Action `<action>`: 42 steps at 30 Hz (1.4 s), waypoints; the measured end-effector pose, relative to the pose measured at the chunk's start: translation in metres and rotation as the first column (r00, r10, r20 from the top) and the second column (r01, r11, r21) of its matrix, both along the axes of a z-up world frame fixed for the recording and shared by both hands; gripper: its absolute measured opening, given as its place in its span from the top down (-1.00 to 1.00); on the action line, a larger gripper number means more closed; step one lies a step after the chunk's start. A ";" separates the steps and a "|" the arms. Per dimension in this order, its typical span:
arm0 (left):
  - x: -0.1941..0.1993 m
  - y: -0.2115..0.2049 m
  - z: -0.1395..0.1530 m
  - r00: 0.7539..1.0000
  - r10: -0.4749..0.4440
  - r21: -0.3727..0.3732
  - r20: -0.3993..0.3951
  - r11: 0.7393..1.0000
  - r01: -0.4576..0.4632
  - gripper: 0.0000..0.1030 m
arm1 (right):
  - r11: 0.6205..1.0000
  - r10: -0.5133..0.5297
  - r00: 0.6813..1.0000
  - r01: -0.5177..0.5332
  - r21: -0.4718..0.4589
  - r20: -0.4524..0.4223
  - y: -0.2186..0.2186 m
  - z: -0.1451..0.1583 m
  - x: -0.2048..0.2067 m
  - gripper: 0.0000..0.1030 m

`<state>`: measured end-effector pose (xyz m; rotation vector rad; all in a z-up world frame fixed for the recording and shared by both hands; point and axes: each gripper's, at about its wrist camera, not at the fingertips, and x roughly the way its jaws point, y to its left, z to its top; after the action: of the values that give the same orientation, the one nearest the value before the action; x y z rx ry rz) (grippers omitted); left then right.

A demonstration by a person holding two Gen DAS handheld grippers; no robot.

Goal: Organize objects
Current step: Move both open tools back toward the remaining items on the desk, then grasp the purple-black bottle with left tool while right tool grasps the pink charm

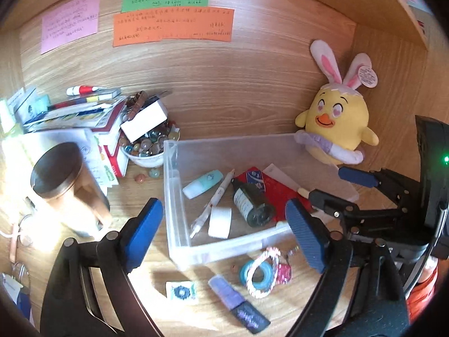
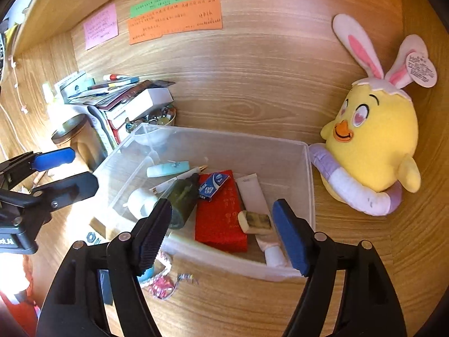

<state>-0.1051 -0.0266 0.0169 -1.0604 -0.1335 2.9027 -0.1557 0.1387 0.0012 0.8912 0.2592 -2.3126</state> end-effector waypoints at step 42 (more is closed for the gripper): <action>0.045 -0.001 -0.097 0.962 -0.053 0.070 0.266 0.997 0.036 0.23 | 0.978 0.146 0.974 -0.168 0.120 0.171 -0.034 -0.082 0.058 -0.05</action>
<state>-0.0599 -0.0273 -0.0800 -1.4200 -0.2091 2.6807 -0.0980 0.1049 -0.0805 1.0790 0.4045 -2.0836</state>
